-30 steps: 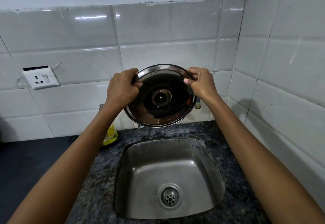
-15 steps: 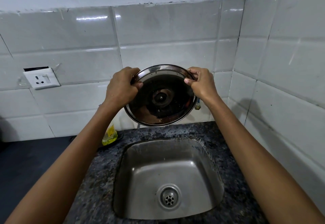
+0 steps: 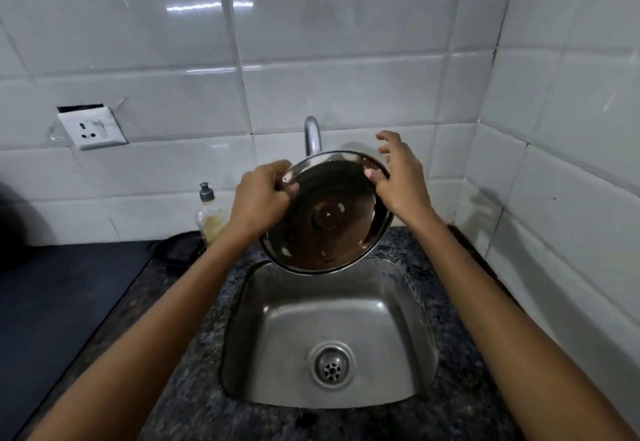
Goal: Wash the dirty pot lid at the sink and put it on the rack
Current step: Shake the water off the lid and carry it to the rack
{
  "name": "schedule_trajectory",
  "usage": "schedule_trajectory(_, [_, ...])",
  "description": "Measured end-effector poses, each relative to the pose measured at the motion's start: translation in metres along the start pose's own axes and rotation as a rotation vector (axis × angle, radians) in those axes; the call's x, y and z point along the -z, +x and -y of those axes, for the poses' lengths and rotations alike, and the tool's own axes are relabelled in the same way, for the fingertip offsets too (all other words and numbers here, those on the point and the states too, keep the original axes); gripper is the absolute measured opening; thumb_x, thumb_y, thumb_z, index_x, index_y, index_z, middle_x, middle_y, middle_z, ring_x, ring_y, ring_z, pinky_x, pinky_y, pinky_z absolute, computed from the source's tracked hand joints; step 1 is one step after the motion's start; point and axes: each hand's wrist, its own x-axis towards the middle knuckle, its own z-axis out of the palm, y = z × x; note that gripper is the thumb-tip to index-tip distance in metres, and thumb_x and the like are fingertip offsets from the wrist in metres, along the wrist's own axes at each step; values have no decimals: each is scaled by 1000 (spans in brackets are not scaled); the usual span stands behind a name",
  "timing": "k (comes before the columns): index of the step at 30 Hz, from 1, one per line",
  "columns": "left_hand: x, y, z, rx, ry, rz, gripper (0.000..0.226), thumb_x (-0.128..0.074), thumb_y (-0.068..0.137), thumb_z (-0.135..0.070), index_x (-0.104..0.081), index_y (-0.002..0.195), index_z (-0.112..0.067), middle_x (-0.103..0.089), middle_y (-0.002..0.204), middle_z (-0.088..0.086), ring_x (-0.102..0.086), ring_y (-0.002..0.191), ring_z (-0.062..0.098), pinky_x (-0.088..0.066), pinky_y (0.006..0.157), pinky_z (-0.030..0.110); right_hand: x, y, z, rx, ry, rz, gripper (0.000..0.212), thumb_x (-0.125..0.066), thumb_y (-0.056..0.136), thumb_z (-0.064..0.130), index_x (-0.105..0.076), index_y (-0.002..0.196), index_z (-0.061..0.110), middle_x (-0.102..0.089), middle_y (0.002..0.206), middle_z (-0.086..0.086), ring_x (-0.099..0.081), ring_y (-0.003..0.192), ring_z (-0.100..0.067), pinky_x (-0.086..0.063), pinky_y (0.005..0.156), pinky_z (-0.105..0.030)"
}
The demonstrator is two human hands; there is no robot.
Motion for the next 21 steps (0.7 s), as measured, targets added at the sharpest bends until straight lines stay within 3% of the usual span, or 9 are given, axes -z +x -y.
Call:
schedule_trajectory(3, [-37, -27, 29, 250, -44, 29, 13, -59, 80, -15, -66, 91, -19, -66, 79, 4, -61, 84, 25, -42, 71, 31, -23, -36, -5, 95, -46, 140, 58, -64, 80, 10, -37, 131, 13, -43, 132, -17, -40, 123, -27, -32, 100, -28])
schedule_trajectory(6, [-56, -48, 62, 537, -358, 38, 15, -60, 71, -8, -68, 83, -13, -71, 88, 17, -66, 90, 35, -53, 80, 44, -47, -73, -11, 119, -57, 476, 66, -69, 77, 24, -37, 134, 17, -36, 137, -14, -35, 128, -28, -32, 106, -37])
schedule_trajectory(9, [-50, -59, 83, 893, -796, 6, 17, -50, 81, 7, -58, 77, -7, -59, 75, 14, -59, 71, 31, -54, 63, 40, -69, -106, -14, 121, -74, 838, 89, -76, 68, 38, -27, 140, 23, -29, 141, -8, -25, 132, -24, -27, 109, -34])
schedule_trajectory(11, [-35, -64, 96, 1057, -1030, -42, 19, -40, 87, 9, -55, 88, -3, -54, 75, 12, -54, 68, 24, -53, 57, 41, -86, -121, -9, 175, -209, 938, 100, -77, 63, 43, -20, 143, 24, -27, 146, -6, -23, 135, -24, -25, 112, -37])
schedule_trajectory(13, [-13, -66, 106, 1099, -1155, -96, 25, -34, 90, 9, -51, 105, -2, -51, 75, 12, -53, 75, 26, -51, 75, 40, -101, -125, -1, 266, -342, 847, 92, -76, 66, 37, -26, 142, 20, -39, 143, -8, -34, 131, -27, -31, 109, -41])
schedule_trajectory(15, [19, -71, 124, 1107, -1182, -135, 30, -34, 91, 7, -50, 116, 2, -48, 75, 11, -52, 75, 24, -42, 91, 44, -124, -124, 19, 353, -303, 649, 57, -67, 74, 12, -50, 128, 14, -59, 127, -13, -52, 118, -33, -42, 99, -42])
schedule_trajectory(17, [47, -77, 137, 1067, -1220, -153, 18, -38, 91, 3, -55, 99, 4, -49, 76, 11, -51, 69, 21, -47, 97, 40, -145, -125, 41, 356, -195, 483, 42, -52, 68, -5, -67, 103, 11, -72, 103, -15, -63, 99, -34, -52, 84, -40])
schedule_trajectory(19, [94, -88, 163, 971, -1233, -195, 13, -46, 93, -9, -54, 85, -3, -50, 77, 12, -52, 71, 20, -59, 77, 35, -178, -127, 80, 333, -87, 369, 38, -48, 63, -6, -71, 88, 11, -74, 83, -15, -67, 82, -36, -54, 68, -39])
schedule_trajectory(21, [136, -103, 192, 869, -1157, -191, 22, -45, 95, -24, -54, 86, -6, -56, 81, 14, -58, 76, 23, -59, 60, 30, -208, -128, 117, 270, -4, 321, 32, -51, 66, -7, -70, 86, 11, -72, 74, -20, -67, 74, -39, -54, 62, -42])
